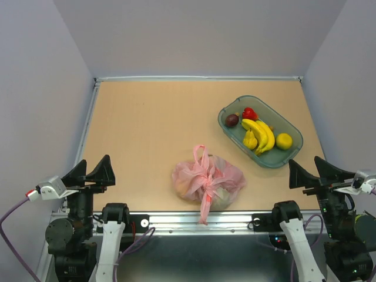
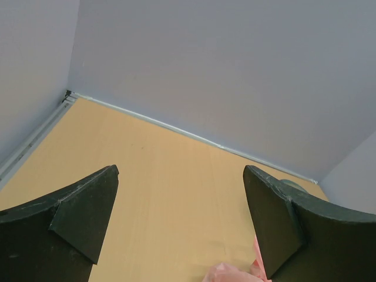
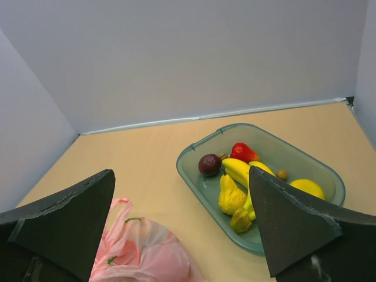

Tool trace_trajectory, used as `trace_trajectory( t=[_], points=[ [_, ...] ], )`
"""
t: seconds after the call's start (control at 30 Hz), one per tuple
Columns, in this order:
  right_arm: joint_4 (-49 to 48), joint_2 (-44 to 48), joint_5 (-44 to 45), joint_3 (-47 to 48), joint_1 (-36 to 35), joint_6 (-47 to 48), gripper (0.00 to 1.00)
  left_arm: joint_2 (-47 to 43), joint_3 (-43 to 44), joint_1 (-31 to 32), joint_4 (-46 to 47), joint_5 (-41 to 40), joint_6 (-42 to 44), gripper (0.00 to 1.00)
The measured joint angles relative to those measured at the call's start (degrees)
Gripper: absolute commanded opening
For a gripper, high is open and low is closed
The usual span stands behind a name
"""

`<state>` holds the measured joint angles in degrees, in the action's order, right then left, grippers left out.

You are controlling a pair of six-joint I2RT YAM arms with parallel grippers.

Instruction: Untie the knot of the plastic bag and take out the fruit

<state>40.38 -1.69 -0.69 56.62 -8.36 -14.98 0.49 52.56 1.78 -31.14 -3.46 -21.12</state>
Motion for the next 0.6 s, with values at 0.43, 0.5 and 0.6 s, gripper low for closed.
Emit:
trace_trajectory(
  t=[0.43, 0.5, 0.6],
  points=[
    [-0.11, -4.66, 4.94, 0.33, 0.0, -0.02, 1.0, 0.0, 0.04, -0.02, -0.35, 0.33, -1.18, 0.99],
    [-0.26, -6.45, 6.47, 0.33, -0.07, 0.17, 1.0, 0.46, 0.52, 0.0, -1.36, 0.81, -1.84, 0.99],
    [-0.44, -11.13, 7.67, 0.35, -0.33, 0.72, 1.0, 2.19, 1.49, -0.02, -2.27, 1.99, -2.75, 0.98]
  ],
)
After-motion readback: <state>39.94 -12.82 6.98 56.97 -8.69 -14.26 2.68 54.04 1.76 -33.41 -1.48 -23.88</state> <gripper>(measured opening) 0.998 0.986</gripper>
